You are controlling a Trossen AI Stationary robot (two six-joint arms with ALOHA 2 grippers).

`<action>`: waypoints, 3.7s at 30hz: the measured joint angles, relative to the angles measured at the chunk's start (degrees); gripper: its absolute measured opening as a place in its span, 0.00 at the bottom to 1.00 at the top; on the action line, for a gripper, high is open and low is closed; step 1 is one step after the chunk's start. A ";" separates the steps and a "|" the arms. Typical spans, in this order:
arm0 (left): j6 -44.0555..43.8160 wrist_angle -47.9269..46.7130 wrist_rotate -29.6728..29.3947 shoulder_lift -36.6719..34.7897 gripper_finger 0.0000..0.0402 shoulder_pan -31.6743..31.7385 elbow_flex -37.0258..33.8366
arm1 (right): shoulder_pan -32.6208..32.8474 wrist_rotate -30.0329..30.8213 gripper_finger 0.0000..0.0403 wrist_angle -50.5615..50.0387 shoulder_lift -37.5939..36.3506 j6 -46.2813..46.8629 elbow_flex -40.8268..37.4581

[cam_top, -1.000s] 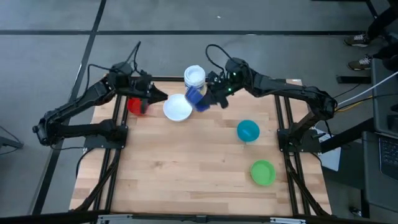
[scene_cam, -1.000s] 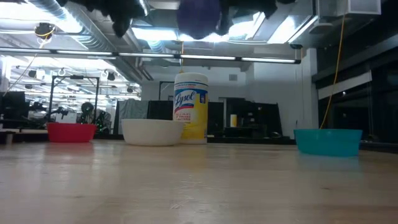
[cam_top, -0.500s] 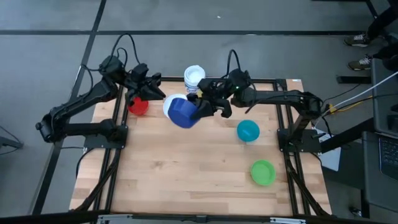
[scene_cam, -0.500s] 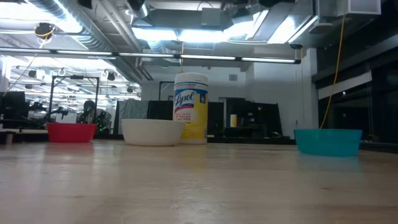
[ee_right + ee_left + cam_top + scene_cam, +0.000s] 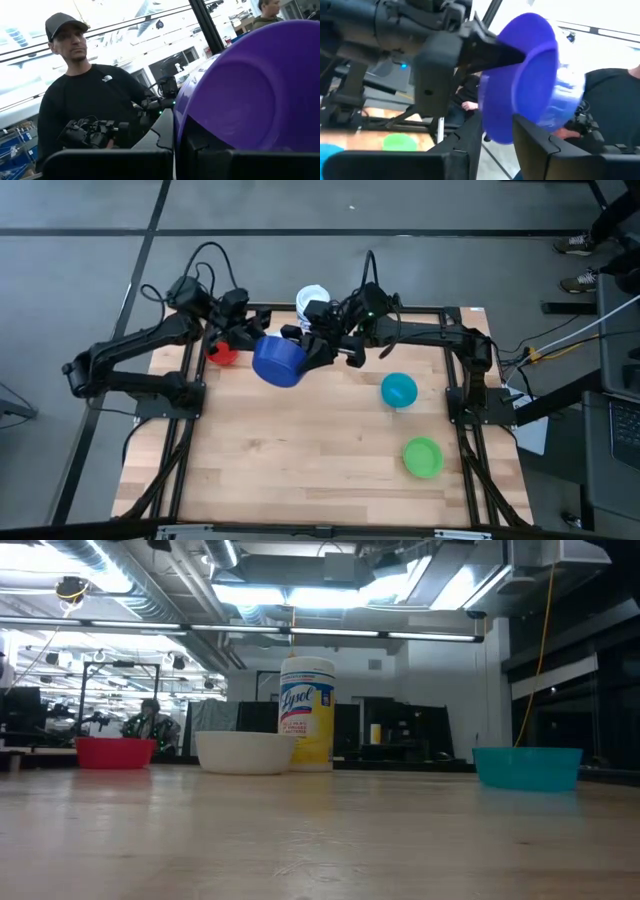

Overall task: Nest bowls inside each other
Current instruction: Stack the blue bowl on top of the white bowl

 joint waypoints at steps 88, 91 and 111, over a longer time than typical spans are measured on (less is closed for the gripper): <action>-7.15 21.64 -4.16 1.74 0.00 -12.37 -0.04 | -5.44 -0.66 0.64 1.40 -0.64 3.32 0.96; -6.34 20.69 -3.99 0.70 0.00 -13.32 -0.02 | -9.79 0.16 0.64 1.40 -0.72 3.43 0.98; 42.10 -55.35 -45.73 -3.41 0.00 -10.78 -0.02 | -34.24 -4.41 0.53 -17.23 -5.82 1.71 1.02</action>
